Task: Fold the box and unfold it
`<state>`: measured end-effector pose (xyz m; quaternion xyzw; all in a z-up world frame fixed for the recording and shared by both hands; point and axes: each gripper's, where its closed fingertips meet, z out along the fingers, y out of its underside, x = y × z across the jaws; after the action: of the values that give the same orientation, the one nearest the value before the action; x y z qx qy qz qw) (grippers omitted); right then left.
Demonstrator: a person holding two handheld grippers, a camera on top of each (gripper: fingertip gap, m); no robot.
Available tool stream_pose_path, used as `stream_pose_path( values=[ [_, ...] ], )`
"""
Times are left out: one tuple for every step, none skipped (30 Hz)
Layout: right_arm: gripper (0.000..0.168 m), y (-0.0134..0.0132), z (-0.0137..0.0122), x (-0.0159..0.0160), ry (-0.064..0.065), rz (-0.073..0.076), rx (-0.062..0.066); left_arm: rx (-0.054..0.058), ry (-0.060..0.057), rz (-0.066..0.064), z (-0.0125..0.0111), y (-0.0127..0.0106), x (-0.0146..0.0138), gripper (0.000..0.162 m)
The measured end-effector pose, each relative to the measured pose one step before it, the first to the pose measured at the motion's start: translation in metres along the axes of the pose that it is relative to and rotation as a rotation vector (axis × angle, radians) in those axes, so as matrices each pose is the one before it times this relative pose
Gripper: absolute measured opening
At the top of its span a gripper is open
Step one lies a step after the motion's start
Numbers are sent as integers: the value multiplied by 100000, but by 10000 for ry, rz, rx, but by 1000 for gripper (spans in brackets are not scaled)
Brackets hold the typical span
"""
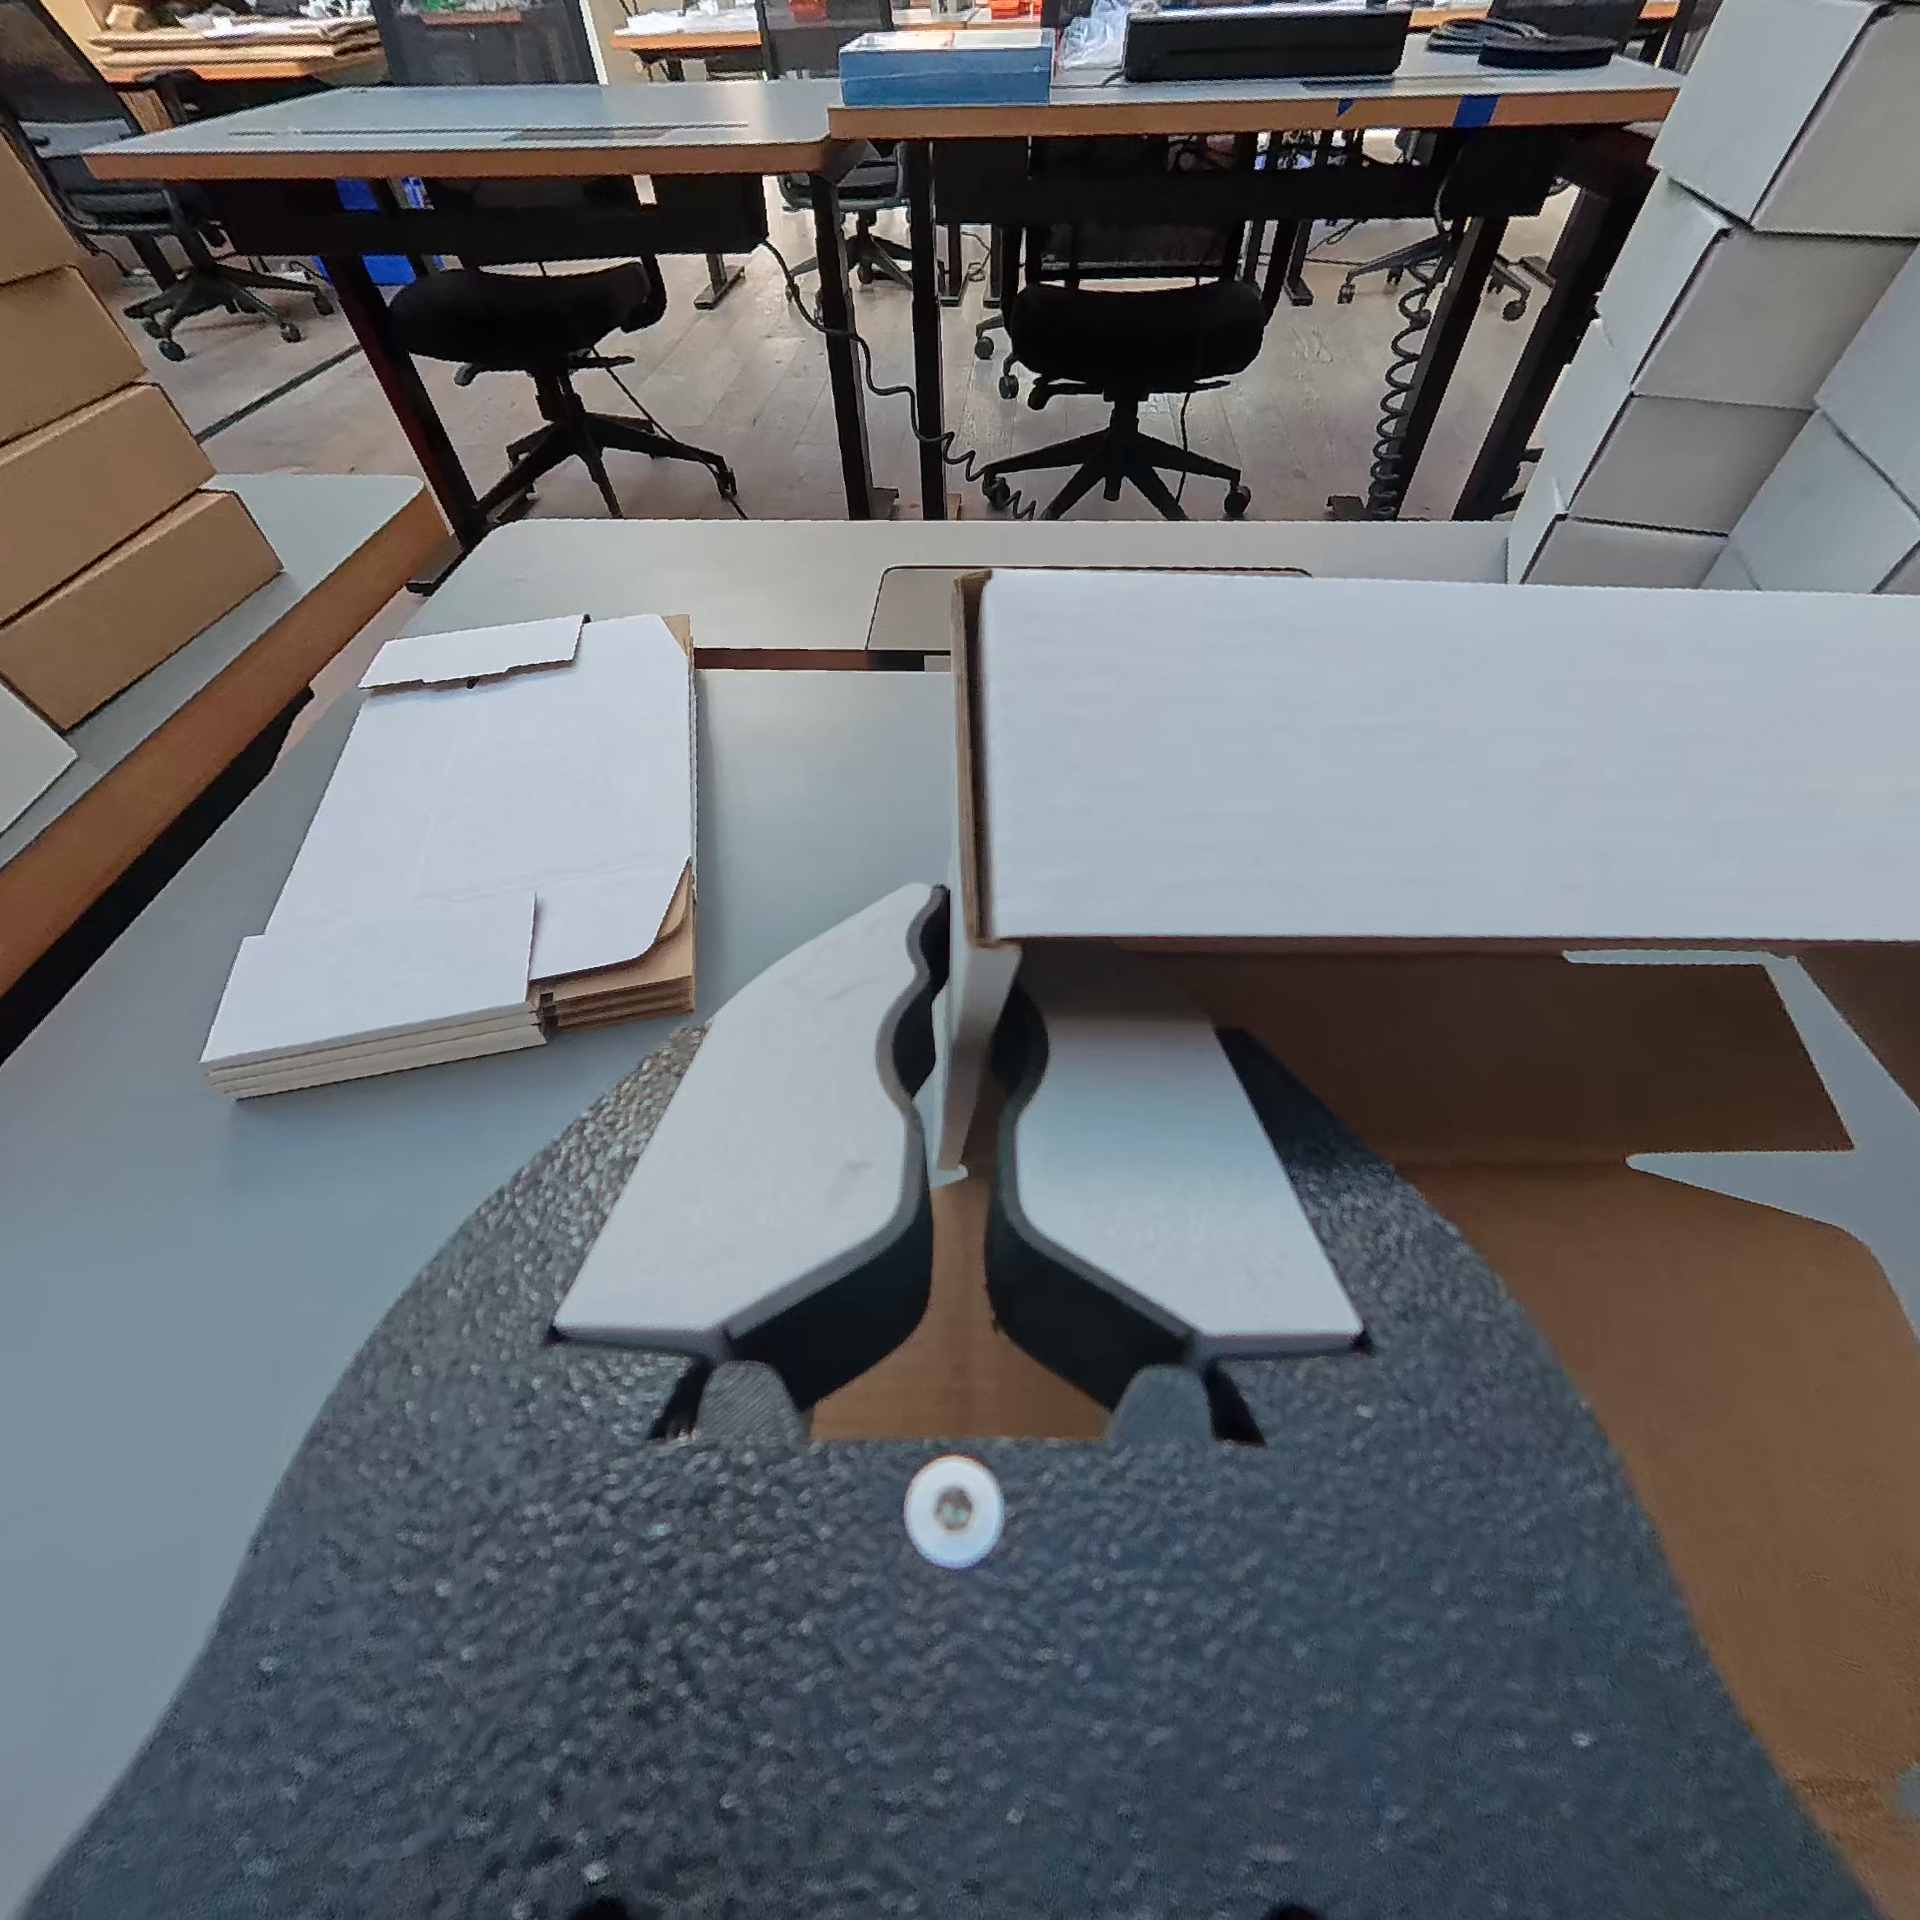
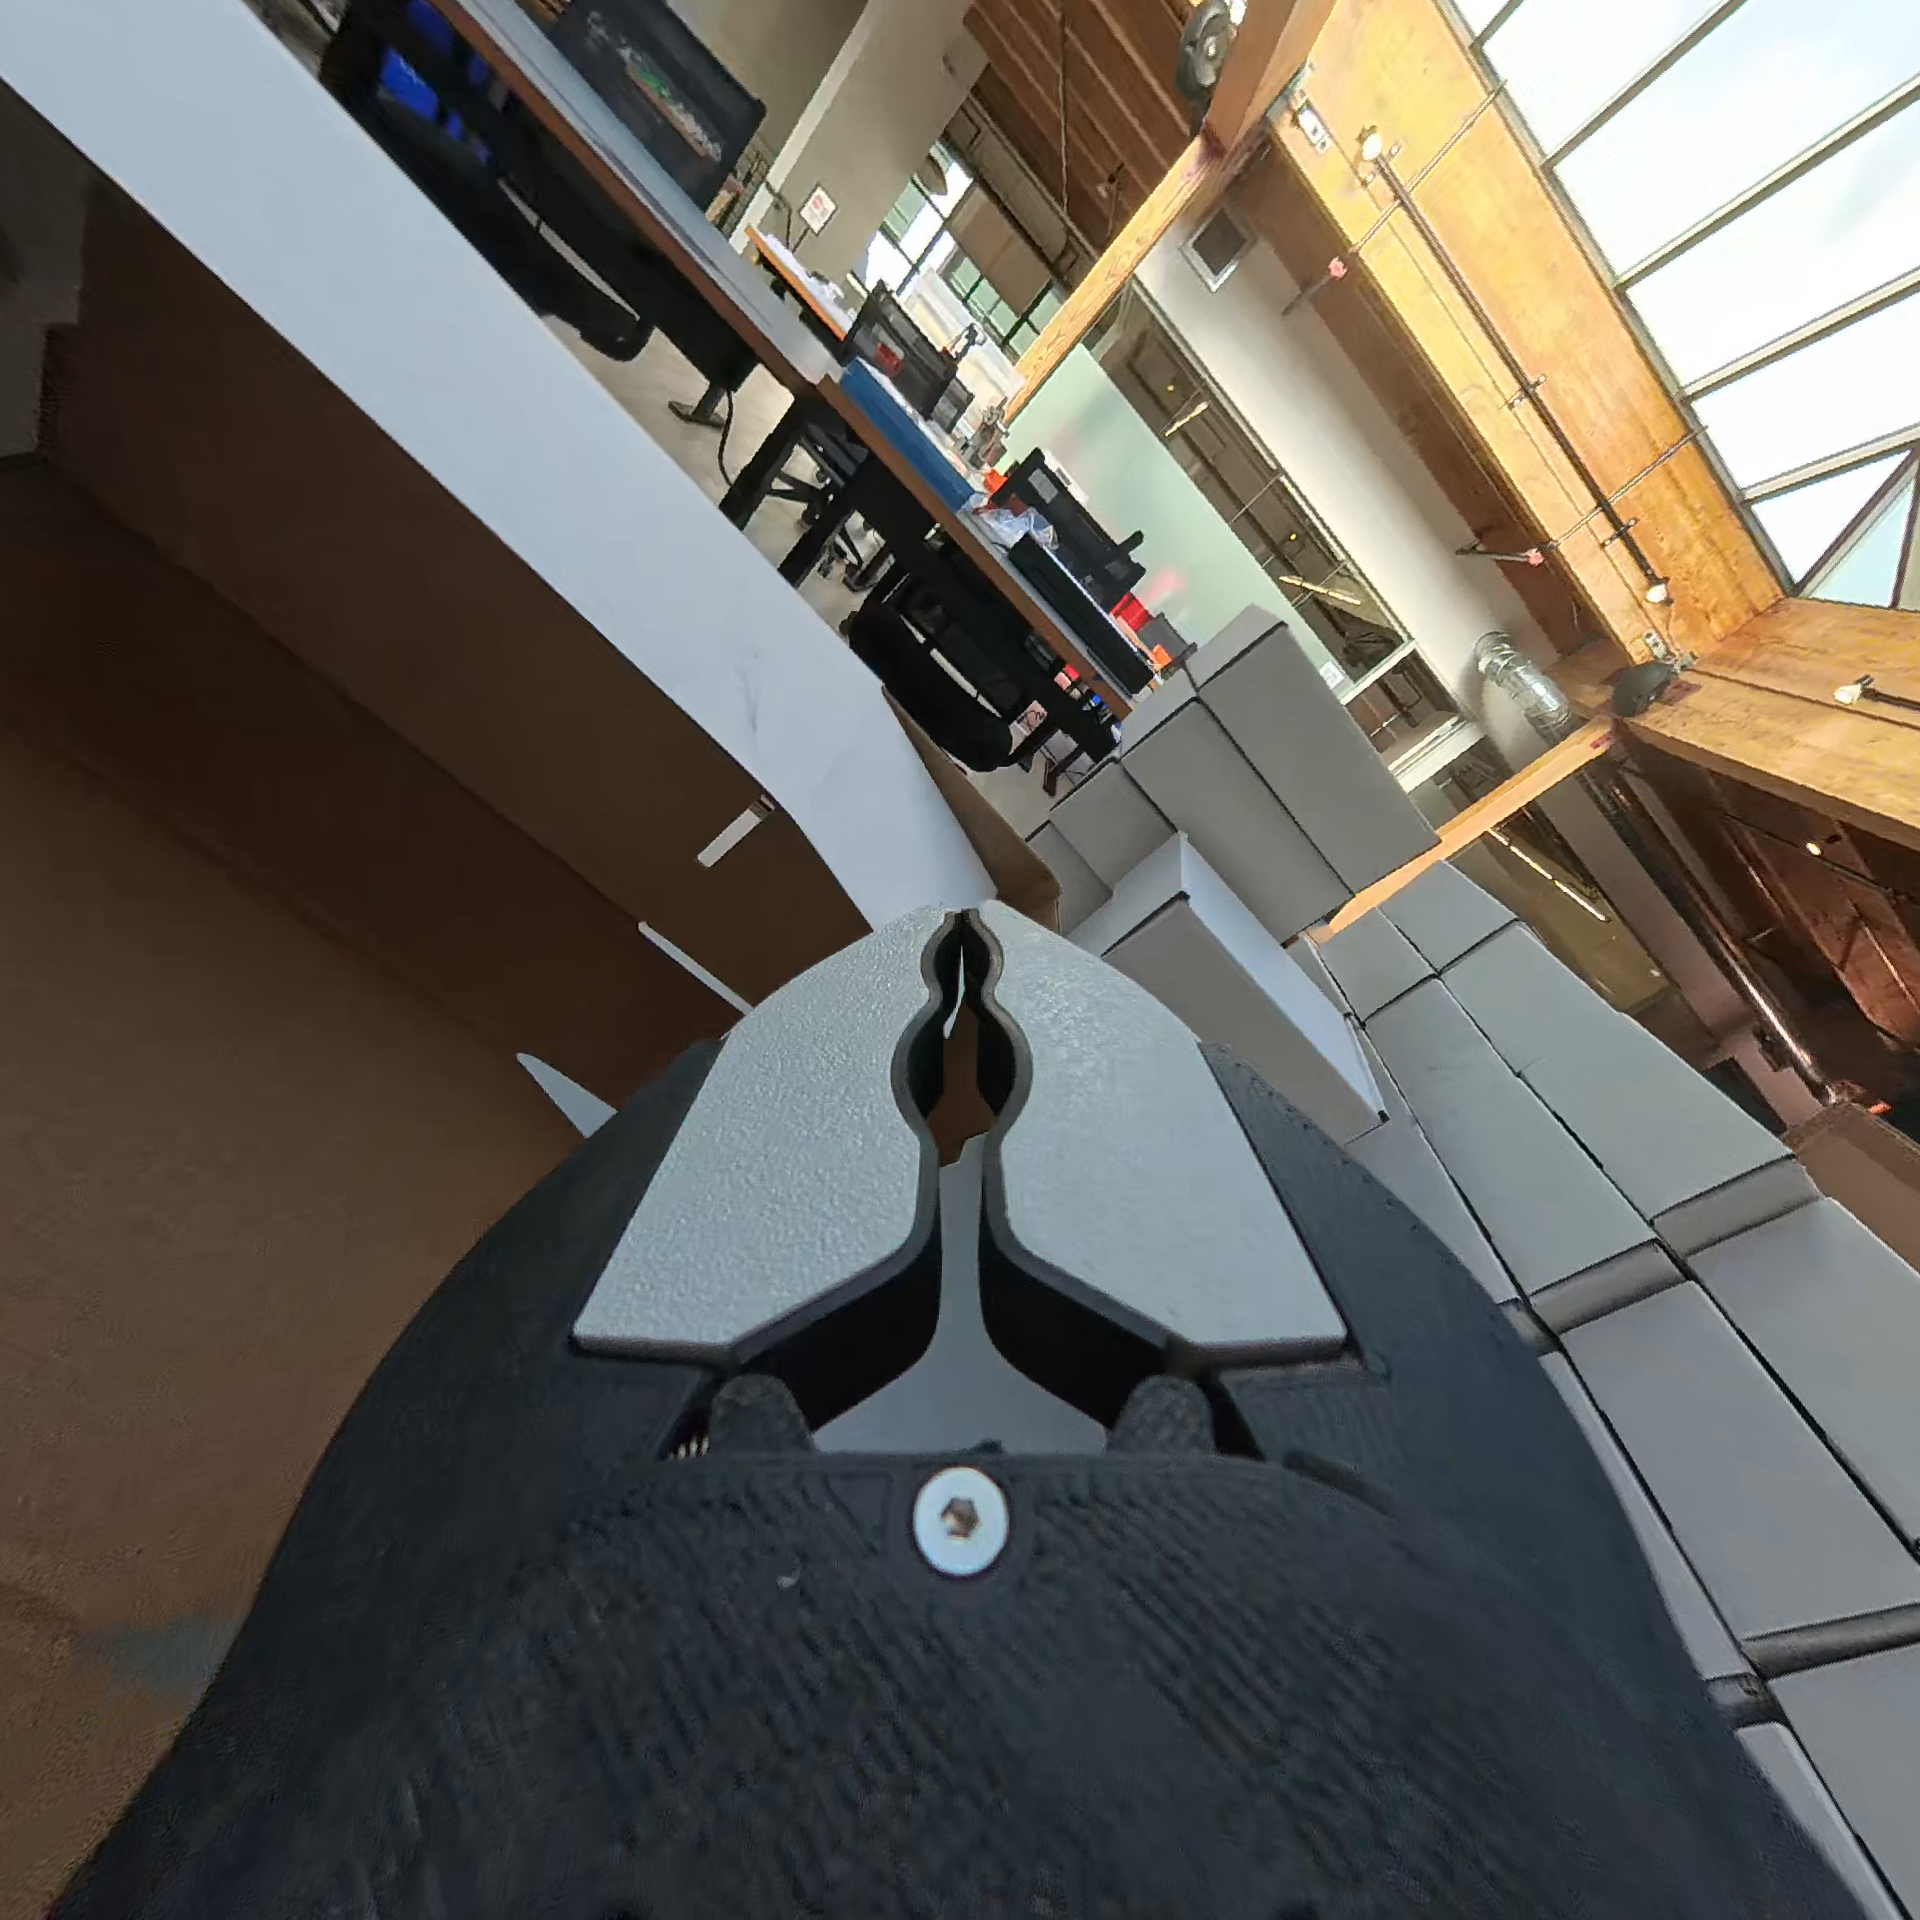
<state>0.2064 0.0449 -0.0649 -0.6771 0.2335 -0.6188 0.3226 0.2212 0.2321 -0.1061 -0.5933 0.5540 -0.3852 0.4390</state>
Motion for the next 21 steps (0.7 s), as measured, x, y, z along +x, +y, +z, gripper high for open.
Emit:
stream_pose_path(
  values=[
    [0,329,299,-306,-104,-50,-184,50,-92,122,-102,-161,-109,5],
    [0,42,165,-110,-12,28,-22,65,-73,79,-128,-146,-100,5],
    [0,-77,139,-117,-25,31,6,22,5,-14,-100,-73,-27,5],
    [0,23,196,-369,-171,65,-106,-3,52,-90,-56,-27,44,5],
    [0,92,230,-585,-278,98,-180,3,6,-72,-28,-45,15,5],
    [0,0,171,-556,-250,181,-113,8,-66,25,-29,-65,-47,5],
    [0,-82,80,-470,-190,203,-38,29,-64,58,-50,-94,-32,5],
    [0,-183,42,-274,-113,330,97,31,-31,24,-73,-96,-29,5],
    [0,-124,38,-50,-55,364,95,30,-25,18,-80,-60,-48,5],
    [0,-118,25,15,-88,422,118,30,-33,40,-89,-16,-65,5],
    [0,-126,40,-111,-252,608,151,28,-10,16,-65,23,-44,5],
    [0,-60,53,-141,-376,927,152,42,2,4,-72,20,-21,5],
    [0,-14,53,-73,-419,1064,121,44,5,35,-74,15,-9,5],
    [0,42,55,-39,-405,906,85,57,12,105,-61,-21,51,5],
    [0,-2,47,7,-343,651,97,17,-8,171,-64,14,82,6],
    [0,-40,38,10,-278,384,85,17,50,138,-41,-8,203,6],
    [0,-24,15,-59,-238,106,42,46,91,100,-40,-43,292,6],
    [0,-61,-6,127,-27,26,72,1,3,78,-23,14,149,6],
    [0,-119,-35,119,-85,145,114,13,-2,113,-8,17,110,6],
    [0,-22,-8,9,-245,390,16,6,0,85,-7,28,83,6],
    [0,13,47,-20,-356,620,-15,-11,57,59,26,46,110,6]
  ],
)
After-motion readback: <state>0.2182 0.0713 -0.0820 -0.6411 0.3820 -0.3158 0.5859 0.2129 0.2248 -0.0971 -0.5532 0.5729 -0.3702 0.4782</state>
